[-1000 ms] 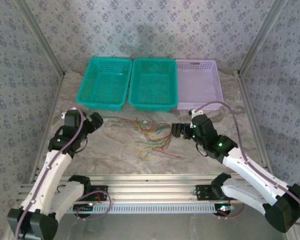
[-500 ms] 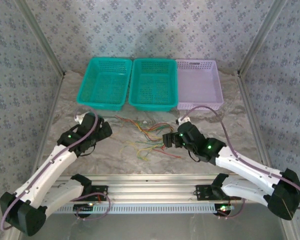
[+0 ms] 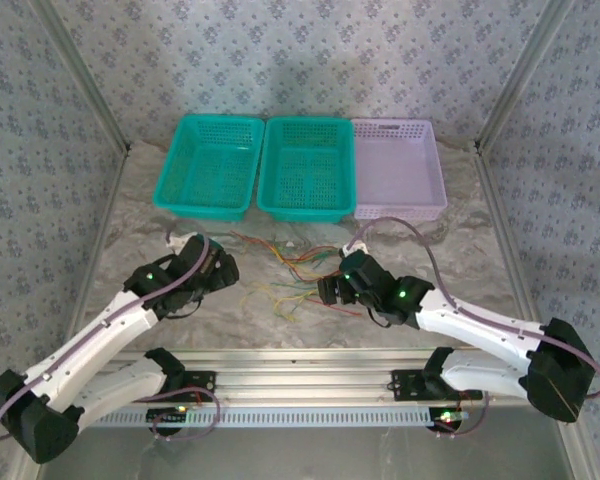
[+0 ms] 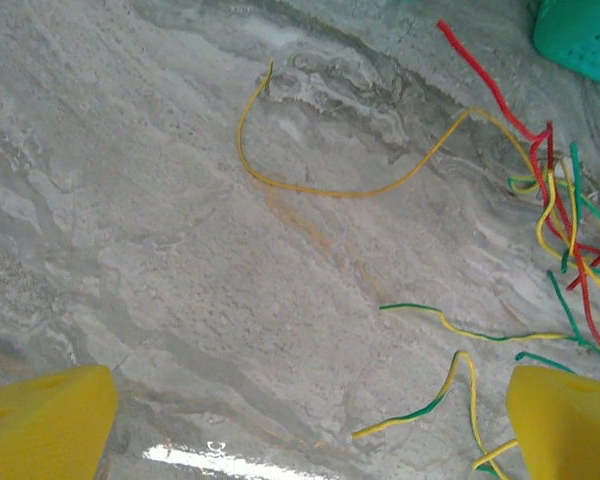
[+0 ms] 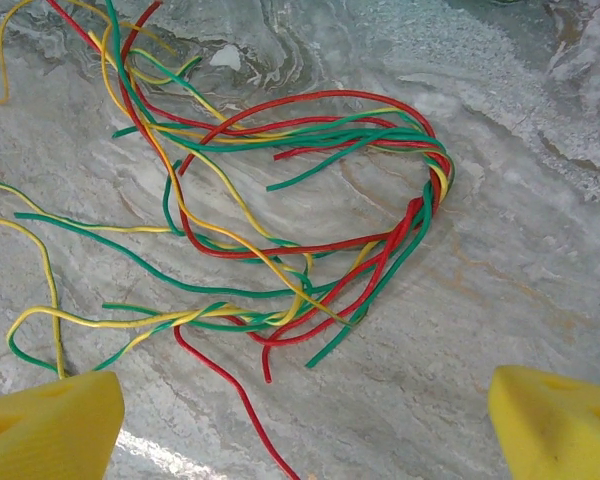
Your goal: Untangle the cables
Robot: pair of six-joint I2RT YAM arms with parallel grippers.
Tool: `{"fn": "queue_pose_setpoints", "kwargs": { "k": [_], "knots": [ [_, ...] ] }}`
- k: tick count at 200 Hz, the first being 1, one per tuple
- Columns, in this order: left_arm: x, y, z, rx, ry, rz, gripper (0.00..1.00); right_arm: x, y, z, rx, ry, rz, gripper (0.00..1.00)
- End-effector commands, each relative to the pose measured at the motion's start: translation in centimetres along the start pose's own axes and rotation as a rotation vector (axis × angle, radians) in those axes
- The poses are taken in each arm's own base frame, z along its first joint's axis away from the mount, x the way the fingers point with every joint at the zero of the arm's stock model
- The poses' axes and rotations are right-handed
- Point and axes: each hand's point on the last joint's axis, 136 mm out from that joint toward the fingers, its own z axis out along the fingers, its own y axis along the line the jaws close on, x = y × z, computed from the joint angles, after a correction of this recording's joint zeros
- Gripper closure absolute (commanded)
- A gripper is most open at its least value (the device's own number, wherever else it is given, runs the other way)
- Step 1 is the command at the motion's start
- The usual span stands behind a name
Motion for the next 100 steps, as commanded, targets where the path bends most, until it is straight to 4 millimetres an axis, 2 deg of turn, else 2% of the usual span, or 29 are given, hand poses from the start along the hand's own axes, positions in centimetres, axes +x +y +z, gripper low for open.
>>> {"fn": "queue_pose_setpoints", "kwargs": {
  "k": [1, 68, 100],
  "knots": [
    [0.1, -0.1, -0.7, -0.026, 0.013, -0.004, 0.0, 0.5, 0.5, 0.2, -0.014, 0.02, 0.02, 0.06],
    [2.8, -2.3, 1.0, -0.007, 0.088, 0.041, 0.0, 2.3, 1.0, 2.5, -0.015, 0.113, -0.015, 0.17],
    [3.9, -3.4, 1.5, 0.009, 0.112, 0.072, 0.0, 1.9, 1.4, 3.6, -0.008, 0.122, -0.035, 0.26]
  ]
}}
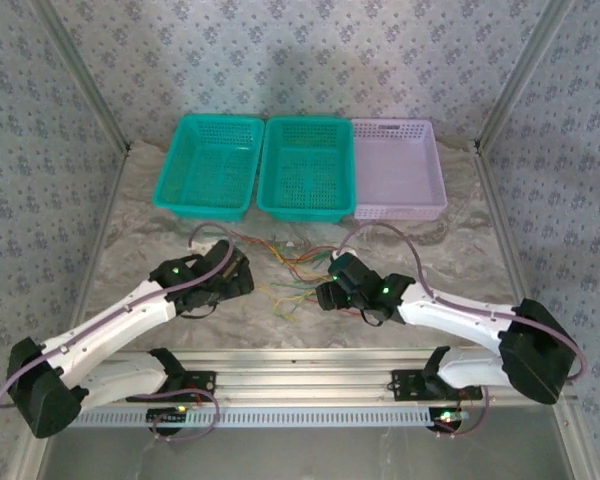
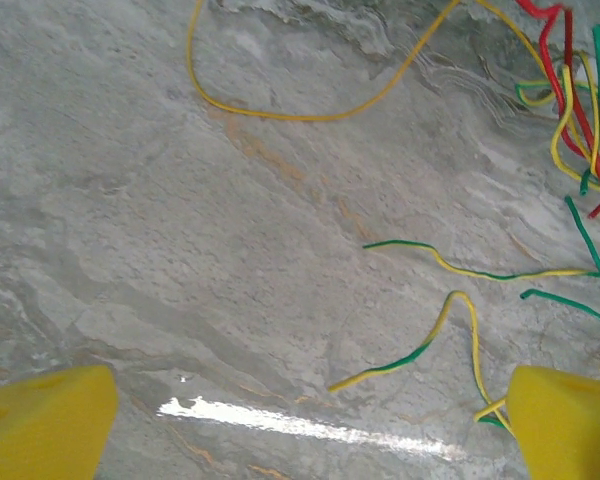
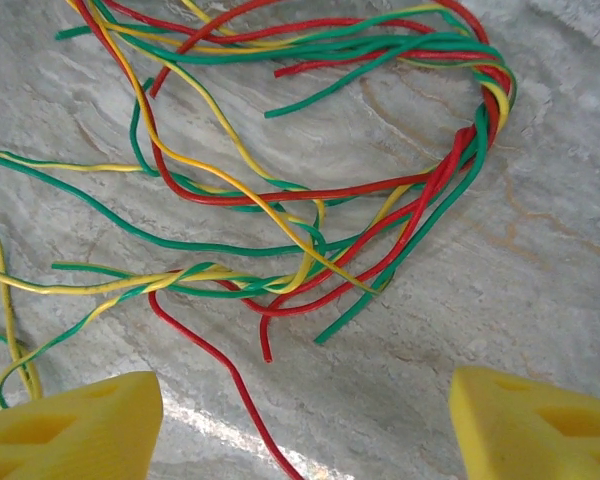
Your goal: Untangle the cables
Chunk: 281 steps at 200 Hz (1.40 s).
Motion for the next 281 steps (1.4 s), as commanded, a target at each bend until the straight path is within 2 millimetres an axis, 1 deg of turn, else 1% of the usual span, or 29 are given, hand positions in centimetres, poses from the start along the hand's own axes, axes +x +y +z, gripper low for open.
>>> {"fn": "queue_pose_setpoints", "kwargs": {
  "k": [1, 15, 26, 45, 66, 100, 132, 162, 184, 218, 250, 261, 270, 281],
  "knots": [
    [0.5, -1.1, 0.2, 0.026, 0.011, -0.001, 0.0, -1.2, 1.1, 0.3, -0.02, -0.012, -0.015, 0.27],
    [0.8, -1.4, 0.4, 0.027, 0.019, 0.009, 0.0, -1.5, 1.2, 0.8, -0.013, -0.009, -0.027, 0.29],
    [1.0, -1.7, 0.5, 0.027, 0.024, 0.017, 0.0, -1.7, 1.4, 1.3, -0.009, -0.006, -0.037, 0.33],
    [1.4, -1.9, 0.7, 0.027, 0.031, 0.026, 0.0, -2.0, 1.5, 2.0, 0.006, -0.003, -0.053, 0.36],
    [1.8, -1.8, 0.8, 0.026, 0.042, 0.031, 0.0, -2.2, 1.3, 2.9, 0.031, 0.006, -0.072, 0.37],
    [2.3, -1.6, 1.0, 0.033, 0.052, 0.024, 0.0, -2.3, 0.8, 4.3, 0.056, 0.036, -0.088, 0.44],
    [2.7, -1.5, 1.2, 0.035, 0.063, 0.021, 0.0, -2.7, 0.9, 5.4, 0.065, 0.057, -0.11, 0.5],
    [3.0, -1.4, 1.3, 0.037, 0.074, 0.021, 0.0, -3.2, 1.2, 6.0, 0.069, 0.063, -0.132, 0.56],
    [3.1, -1.3, 1.2, 0.037, 0.078, 0.022, 0.0, -3.5, 1.3, 6.1, 0.081, 0.068, -0.152, 0.59],
    [3.2, -1.2, 1.1, 0.042, 0.077, 0.021, 0.0, -4.0, 1.5, 6.0, 0.095, 0.049, -0.187, 0.57],
    [3.2, -1.3, 1.0, 0.047, 0.081, 0.019, 0.0, -3.7, 1.3, 6.7, 0.11, 0.073, -0.213, 0.56],
    [3.3, -1.4, 1.0, 0.051, 0.085, 0.02, 0.0, -3.6, 1.4, 7.0, 0.112, 0.081, -0.218, 0.59],
    [3.2, -1.4, 0.9, 0.051, 0.083, 0.02, 0.0, -3.5, 1.4, 7.1, 0.111, 0.085, -0.219, 0.63],
    [3.2, -1.4, 0.9, 0.051, 0.083, 0.023, 0.0, -3.5, 1.5, 7.1, 0.11, 0.088, -0.221, 0.66]
  ]
}}
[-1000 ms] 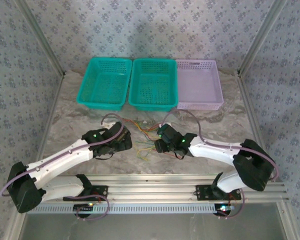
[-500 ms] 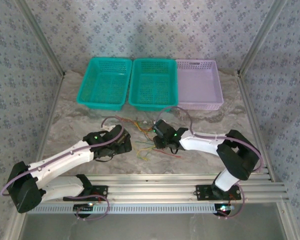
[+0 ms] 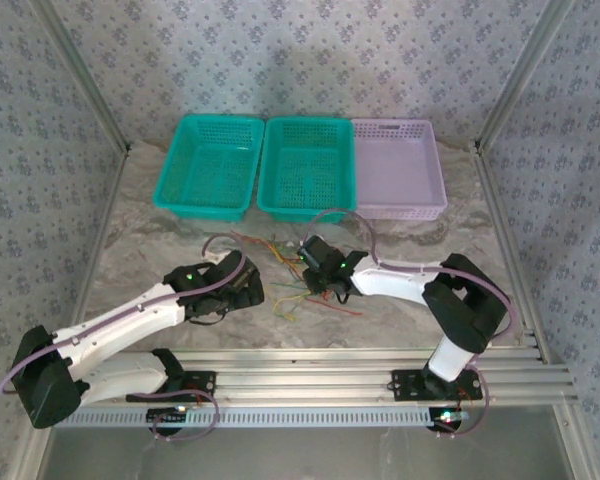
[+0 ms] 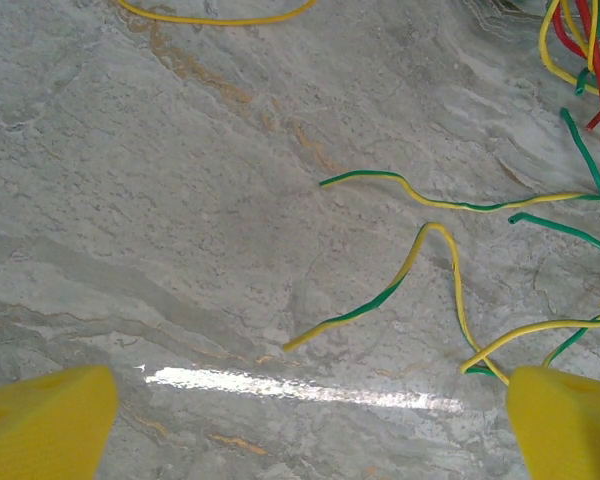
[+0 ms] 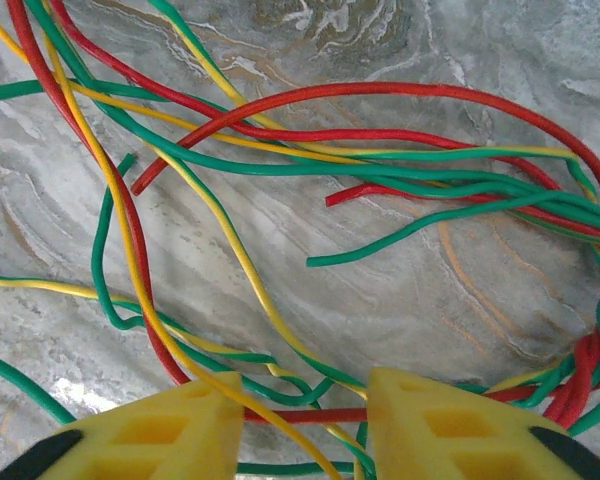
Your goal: Untangle the cables
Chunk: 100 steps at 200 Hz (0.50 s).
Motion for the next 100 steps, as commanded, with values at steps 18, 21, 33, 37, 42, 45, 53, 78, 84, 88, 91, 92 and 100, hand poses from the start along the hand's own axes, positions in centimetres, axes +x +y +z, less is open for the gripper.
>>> {"fn": "queue_pose_setpoints", "kwargs": {
  "k": [18, 21, 33, 37, 42, 45, 53, 78, 84, 88, 91, 92, 100],
  "knots": [
    [0.2, -0.2, -0.4, 0.015, 0.006, -0.008, 0.0, -0.2, 0.0, 0.0, 0.018, 0.012, -0.03, 0.74],
    [0.2, -0.2, -0.4, 0.017, 0.006, -0.009, 0.0, -0.3, 0.0, -0.1, 0.018, 0.012, -0.03, 0.75],
    [0.4, -0.2, -0.3, 0.016, 0.009, -0.007, 0.0, -0.5, 0.1, -0.4, 0.013, 0.004, -0.032, 0.8],
    [0.4, -0.2, -0.3, 0.016, 0.009, -0.007, 0.0, -0.6, 0.1, -0.6, 0.012, 0.001, -0.033, 0.82],
    [0.4, -0.2, -0.3, 0.016, 0.01, -0.007, 0.0, -0.7, 0.2, -0.8, 0.009, -0.002, -0.036, 0.84],
    [0.4, -0.2, -0.2, 0.014, 0.01, -0.006, 0.0, -0.8, 0.2, -0.9, 0.007, -0.004, -0.036, 0.85],
    [0.5, -0.2, -0.2, 0.015, 0.012, -0.005, 0.0, -1.1, 0.3, -1.3, 0.001, -0.015, -0.039, 0.88],
    [0.6, -0.4, 0.0, 0.02, 0.013, -0.008, 0.0, -2.2, 0.7, -3.1, -0.03, -0.052, -0.058, 0.98],
    [0.6, -0.5, 0.0, 0.022, 0.015, -0.007, 0.0, -2.5, 0.7, -3.6, -0.036, -0.065, -0.062, 1.0],
    [0.6, -0.5, 0.0, 0.023, 0.015, -0.008, 0.0, -2.8, 0.7, -4.1, -0.039, -0.076, -0.066, 1.0],
    [0.6, -0.5, 0.0, 0.022, 0.015, -0.007, 0.0, -3.0, 0.8, -4.4, -0.043, -0.084, -0.068, 1.0],
    [0.6, -0.5, 0.0, 0.021, 0.015, -0.007, 0.0, -3.0, 0.8, -4.5, -0.045, -0.086, -0.069, 1.0],
    [0.6, -0.6, 0.1, 0.023, 0.015, -0.008, 0.0, -3.5, 0.9, -5.4, -0.057, -0.108, -0.075, 1.0]
  ]
}}
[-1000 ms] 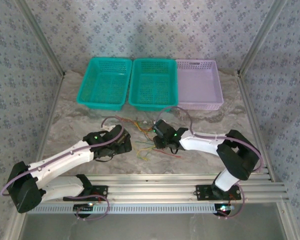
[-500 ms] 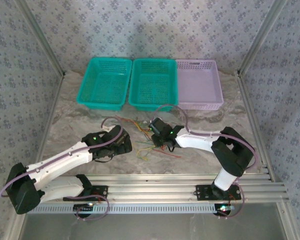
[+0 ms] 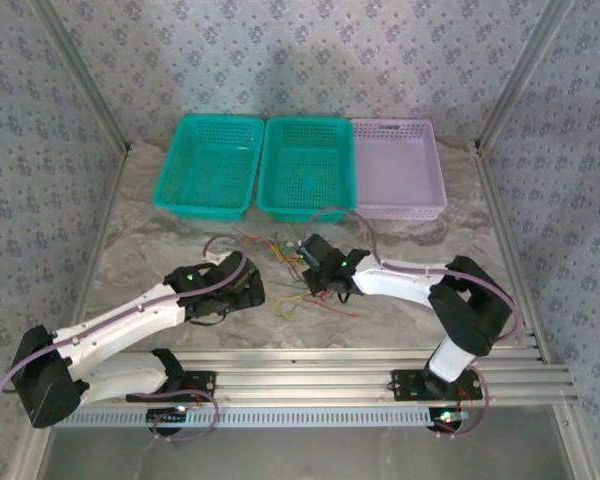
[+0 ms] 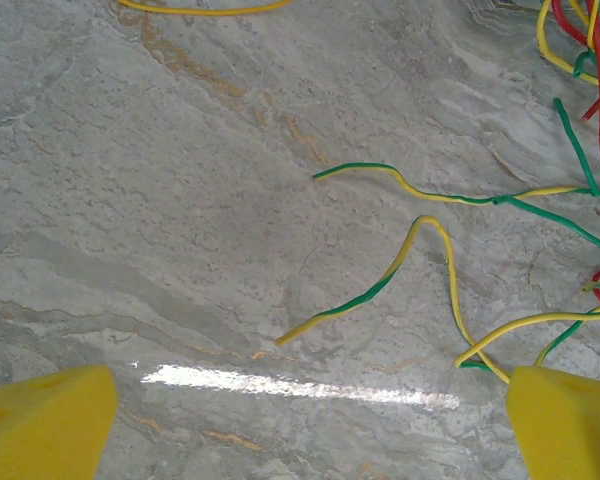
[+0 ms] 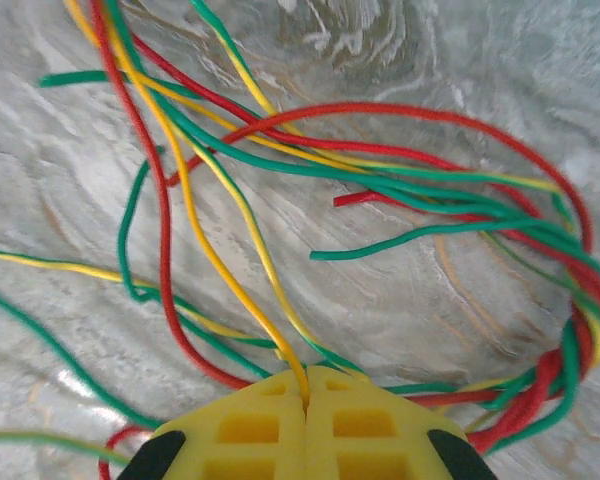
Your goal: Untangle the cables
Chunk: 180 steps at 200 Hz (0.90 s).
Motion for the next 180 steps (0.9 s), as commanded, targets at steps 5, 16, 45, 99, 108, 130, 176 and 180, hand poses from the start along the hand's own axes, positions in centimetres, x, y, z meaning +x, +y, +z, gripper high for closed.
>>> {"fn": "queue_pose_setpoints", "kwargs": {
  "k": [5, 16, 45, 99, 108, 130, 176, 180],
  "knots": [
    [0.4, -0.4, 0.1, 0.016, 0.01, -0.008, 0.0, -3.1, 0.7, -4.0, -0.048, -0.099, -0.033, 1.0],
    [0.4, -0.4, 0.1, 0.017, 0.01, -0.008, 0.0, -3.8, 0.8, -5.3, -0.067, -0.129, -0.038, 1.0],
    [0.6, -0.5, 0.3, 0.025, 0.017, -0.008, 0.0, -5.2, 1.0, -8.5, -0.117, -0.196, -0.042, 1.0],
    [1.0, -1.2, 0.9, 0.062, 0.032, -0.02, 0.0, -7.1, 2.0, -14.0, -0.242, -0.307, -0.027, 1.0],
    [1.1, -1.3, 1.0, 0.061, 0.034, -0.018, 0.0, -7.4, 2.1, -14.8, -0.259, -0.325, -0.021, 1.0],
    [1.2, -1.5, 1.2, 0.067, 0.037, -0.019, 0.0, -8.1, 2.2, -17.0, -0.297, -0.367, -0.011, 1.0],
    [1.4, -1.7, 1.5, 0.07, 0.042, -0.014, 0.0, -9.6, 2.0, -21.0, -0.338, -0.442, 0.014, 1.0],
    [1.4, -1.7, 1.5, 0.071, 0.042, -0.015, 0.0, -9.8, 2.0, -21.5, -0.343, -0.45, 0.015, 1.0]
  ]
}}
